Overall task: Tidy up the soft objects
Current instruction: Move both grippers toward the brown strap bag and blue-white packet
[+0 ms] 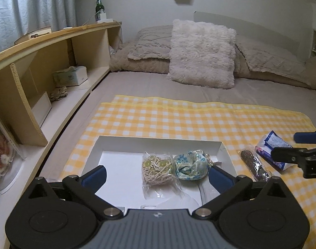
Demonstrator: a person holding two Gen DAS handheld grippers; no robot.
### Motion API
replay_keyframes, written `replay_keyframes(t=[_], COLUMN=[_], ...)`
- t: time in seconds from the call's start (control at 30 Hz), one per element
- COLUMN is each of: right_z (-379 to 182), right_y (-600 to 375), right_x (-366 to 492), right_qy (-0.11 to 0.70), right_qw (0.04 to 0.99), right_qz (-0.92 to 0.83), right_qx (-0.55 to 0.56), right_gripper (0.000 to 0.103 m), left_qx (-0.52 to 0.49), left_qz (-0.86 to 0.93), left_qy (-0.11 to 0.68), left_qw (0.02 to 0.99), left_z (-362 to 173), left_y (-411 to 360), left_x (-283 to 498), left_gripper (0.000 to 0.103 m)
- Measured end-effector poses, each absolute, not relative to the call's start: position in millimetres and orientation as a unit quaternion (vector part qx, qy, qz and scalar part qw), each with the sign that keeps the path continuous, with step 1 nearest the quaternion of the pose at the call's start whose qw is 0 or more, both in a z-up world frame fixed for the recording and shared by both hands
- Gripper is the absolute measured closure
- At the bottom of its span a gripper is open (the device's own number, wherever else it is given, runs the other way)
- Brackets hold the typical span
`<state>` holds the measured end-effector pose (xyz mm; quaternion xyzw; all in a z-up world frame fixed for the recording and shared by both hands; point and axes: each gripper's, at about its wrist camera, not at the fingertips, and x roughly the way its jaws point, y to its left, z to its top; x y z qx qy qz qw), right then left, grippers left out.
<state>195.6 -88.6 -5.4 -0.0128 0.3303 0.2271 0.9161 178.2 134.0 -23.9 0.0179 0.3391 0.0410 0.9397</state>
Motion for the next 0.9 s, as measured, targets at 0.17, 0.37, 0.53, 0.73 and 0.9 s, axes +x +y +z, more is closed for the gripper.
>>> replay_keyframes(t=[0.17, 0.37, 0.53, 0.73, 0.9], right_z=[-2.5, -0.6, 1.9, 2.0, 0.4], right_y=[-98.0, -106.9, -118.7, -140.8, -165.6], right_x=[189.8, 181.4, 179.1, 179.4, 182.2], right_qy=[0.324, 0.312, 0.305, 0.299, 0.297], right_qw=[0.921, 0.925, 0.93, 0.935, 0.94], right_qz=[0.218, 0.215, 0.205, 0.188, 0.167], right_qx=[-0.016, -0.019, -0.012, -0.01, -0.002], right_gripper=[0.0, 0.0, 0.0, 0.0, 0.0], left_qx=[0.009, 0.001, -0.001, 0.002, 0.005], left_qz=[0.049, 0.049, 0.042, 0.032, 0.014], left_qy=[0.338, 0.333, 0.33, 0.334, 0.342], left_qw=[0.94, 0.942, 0.943, 0.942, 0.94], left_z=[-20.9, -19.7, -18.8, -21.8, -27.6], left_y=[133.3, 124.1, 110.1, 86.5, 58.2], left_x=[171.4, 168.1, 170.9, 179.9, 192.4], left_gripper=[0.0, 0.0, 0.0, 0.0, 0.0])
